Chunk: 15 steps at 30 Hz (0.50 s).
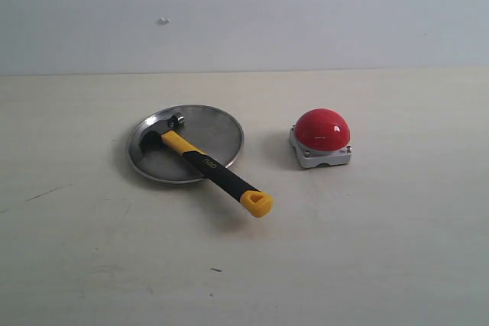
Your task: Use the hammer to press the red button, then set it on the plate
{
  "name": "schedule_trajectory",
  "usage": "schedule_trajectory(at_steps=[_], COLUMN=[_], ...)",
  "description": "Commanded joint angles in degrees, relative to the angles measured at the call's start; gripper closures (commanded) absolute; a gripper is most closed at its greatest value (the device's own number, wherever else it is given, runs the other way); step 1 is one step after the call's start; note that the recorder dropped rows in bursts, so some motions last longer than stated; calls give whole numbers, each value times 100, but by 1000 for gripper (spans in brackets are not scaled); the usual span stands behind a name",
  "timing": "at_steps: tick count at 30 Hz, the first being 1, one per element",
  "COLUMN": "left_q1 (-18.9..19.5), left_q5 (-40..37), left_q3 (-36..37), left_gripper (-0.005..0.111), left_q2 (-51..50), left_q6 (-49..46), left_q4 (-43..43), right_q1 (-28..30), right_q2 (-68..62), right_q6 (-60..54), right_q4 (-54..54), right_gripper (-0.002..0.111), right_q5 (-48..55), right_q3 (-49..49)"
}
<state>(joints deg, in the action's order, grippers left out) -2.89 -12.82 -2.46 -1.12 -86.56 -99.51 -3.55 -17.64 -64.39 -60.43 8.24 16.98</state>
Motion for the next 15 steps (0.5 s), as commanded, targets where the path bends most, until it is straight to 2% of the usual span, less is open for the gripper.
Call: schedule_trajectory(at_steps=[1,3,6,12,15], left_q1=[3,3,3,3,3], left_q5=[3,3,3,14,14], left_q3=[38,38,38,38,38], left_gripper=[107,107,107,107,107], left_q2=[15,15,15,29,29], left_q6=[11,11,11,11,11], left_q4=[-43,-43,-43,-43,-43], right_q1=[39,39,39,39,39], right_q2=[788,1272,1764,1764,1764], right_q6=[4337,6333,7807,7534,7424], right_q4=[4027,5956,7274,7428,7428], right_gripper=[108,108,108,108,108], right_q5=[105,264,704,1517,1213], right_q3=[-355,-475,-583,-759,-1028])
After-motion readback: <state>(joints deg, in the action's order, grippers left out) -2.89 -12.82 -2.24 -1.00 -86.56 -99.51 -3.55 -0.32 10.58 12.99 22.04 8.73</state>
